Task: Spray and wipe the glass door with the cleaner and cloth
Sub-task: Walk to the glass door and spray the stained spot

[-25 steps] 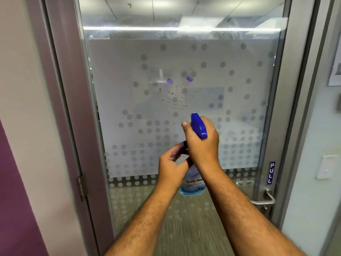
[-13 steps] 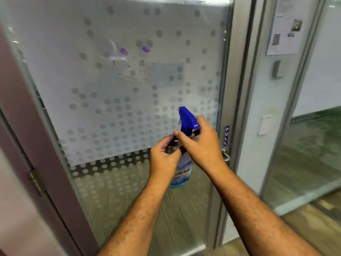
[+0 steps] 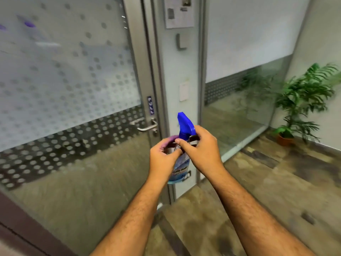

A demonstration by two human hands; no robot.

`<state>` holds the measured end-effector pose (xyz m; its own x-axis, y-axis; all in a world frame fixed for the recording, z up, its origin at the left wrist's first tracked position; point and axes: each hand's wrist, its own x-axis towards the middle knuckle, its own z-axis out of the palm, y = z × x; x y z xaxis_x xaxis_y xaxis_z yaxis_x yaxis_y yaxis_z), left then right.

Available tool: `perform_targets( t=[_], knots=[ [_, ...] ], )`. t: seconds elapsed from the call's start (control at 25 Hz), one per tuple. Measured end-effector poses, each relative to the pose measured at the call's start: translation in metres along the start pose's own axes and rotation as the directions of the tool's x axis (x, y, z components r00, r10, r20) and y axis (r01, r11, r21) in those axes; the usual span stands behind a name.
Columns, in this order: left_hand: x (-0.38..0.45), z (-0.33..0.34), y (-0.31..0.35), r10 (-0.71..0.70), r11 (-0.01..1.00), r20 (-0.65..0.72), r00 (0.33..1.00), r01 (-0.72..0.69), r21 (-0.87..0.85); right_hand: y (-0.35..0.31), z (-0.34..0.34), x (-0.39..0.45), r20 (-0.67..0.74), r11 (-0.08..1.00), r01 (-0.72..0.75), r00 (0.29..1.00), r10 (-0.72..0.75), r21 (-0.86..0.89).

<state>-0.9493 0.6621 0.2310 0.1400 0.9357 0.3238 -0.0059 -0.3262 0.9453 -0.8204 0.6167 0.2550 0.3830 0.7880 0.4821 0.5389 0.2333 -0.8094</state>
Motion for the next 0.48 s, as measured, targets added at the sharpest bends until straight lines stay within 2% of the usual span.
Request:
perform_targets(
  t=[0.2,0.32,0.48],
  knots=[
    [-0.106,0.15,0.015,-0.035,0.999,0.238,0.971,0.027,0.037,0.063,-0.171,-0.08,-0.128,0.984,-0.104,0.988,0.086,-0.144],
    [-0.156,0.227,0.02,-0.092,0.996,0.38,0.92,0.087,0.03,0.092,-0.257,-0.122,-0.197,0.956,-0.189,0.97,0.145,-0.226],
    [-0.22,0.328,0.033,-0.082,0.995,0.551,0.831,0.097,0.003,0.122,-0.366,-0.175,-0.334,0.904,-0.323,0.916,0.224,-0.28]
  ],
)
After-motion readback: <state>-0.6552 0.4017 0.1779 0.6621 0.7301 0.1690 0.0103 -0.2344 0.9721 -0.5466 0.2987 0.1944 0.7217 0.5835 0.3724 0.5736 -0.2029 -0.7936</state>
